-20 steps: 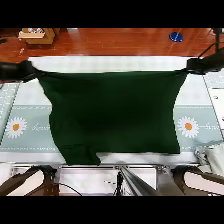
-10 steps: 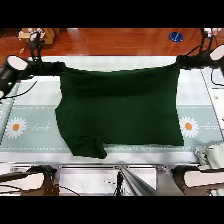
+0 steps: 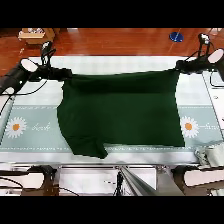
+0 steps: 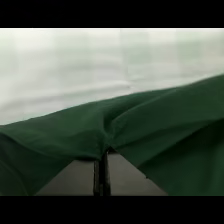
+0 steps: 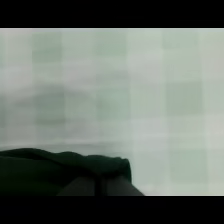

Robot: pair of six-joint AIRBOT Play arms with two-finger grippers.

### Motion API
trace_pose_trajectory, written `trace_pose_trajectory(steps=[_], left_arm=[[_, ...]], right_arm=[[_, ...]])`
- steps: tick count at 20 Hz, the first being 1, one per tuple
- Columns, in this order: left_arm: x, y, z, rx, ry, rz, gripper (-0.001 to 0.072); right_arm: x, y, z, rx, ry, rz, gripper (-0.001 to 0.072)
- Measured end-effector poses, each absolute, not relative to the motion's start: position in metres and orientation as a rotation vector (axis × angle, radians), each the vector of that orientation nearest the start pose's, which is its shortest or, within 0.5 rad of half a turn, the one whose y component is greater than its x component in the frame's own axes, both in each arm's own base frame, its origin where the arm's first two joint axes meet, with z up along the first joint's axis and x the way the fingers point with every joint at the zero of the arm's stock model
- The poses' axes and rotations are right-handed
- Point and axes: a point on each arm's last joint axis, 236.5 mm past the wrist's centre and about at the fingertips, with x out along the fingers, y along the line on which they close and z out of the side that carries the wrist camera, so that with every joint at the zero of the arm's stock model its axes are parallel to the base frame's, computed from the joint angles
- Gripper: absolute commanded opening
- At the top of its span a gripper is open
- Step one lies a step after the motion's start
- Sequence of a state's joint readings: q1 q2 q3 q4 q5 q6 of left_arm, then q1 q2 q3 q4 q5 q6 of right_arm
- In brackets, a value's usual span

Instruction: Fold the shirts.

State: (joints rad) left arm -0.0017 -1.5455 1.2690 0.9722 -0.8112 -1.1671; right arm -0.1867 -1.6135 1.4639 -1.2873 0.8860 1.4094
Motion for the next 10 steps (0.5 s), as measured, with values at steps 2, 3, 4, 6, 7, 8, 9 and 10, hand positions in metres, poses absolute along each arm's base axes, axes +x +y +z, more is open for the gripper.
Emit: trace_pose_trajectory(steps=[2,3,4,6,7,8,9,10], left_arm=[[0.472,-0.103,0.0,-0.248,1.077,-0.415,0.0028],[0.461,-0.103,0.001,-0.249,1.129,-0.426,0.0028],[0.449,-0.102,0.0,-0.251,1.184,-0.426,0.0028],[0.427,-0.099,-0.008,-0.252,1.291,-0.417,0.0028],[0.419,-0.098,-0.014,-0.259,1.33,-0.411,0.0029],[0.412,-0.096,-0.022,-0.261,1.371,-0.404,0.0029],[0.407,-0.095,-0.028,-0.264,1.401,-0.398,0.0033],[0.404,-0.095,-0.035,-0.267,1.425,-0.394,0.0104]], right_arm=[[0.496,-0.043,0.01,0.222,1.081,0.039,0.0028],[0.48,-0.041,0.01,0.216,1.141,0.05,0.0028],[0.466,-0.039,0.008,0.214,1.195,0.06,0.0028],[0.444,-0.037,0.001,0.211,1.29,0.074,0.0028],[0.436,-0.035,-0.004,0.213,1.327,0.079,0.0029],[0.43,-0.035,-0.01,0.218,1.357,0.082,0.0029],[0.425,-0.034,-0.016,0.219,1.382,0.084,0.0034],[0.424,-0.034,-0.02,0.222,1.395,0.085,0.0113]])
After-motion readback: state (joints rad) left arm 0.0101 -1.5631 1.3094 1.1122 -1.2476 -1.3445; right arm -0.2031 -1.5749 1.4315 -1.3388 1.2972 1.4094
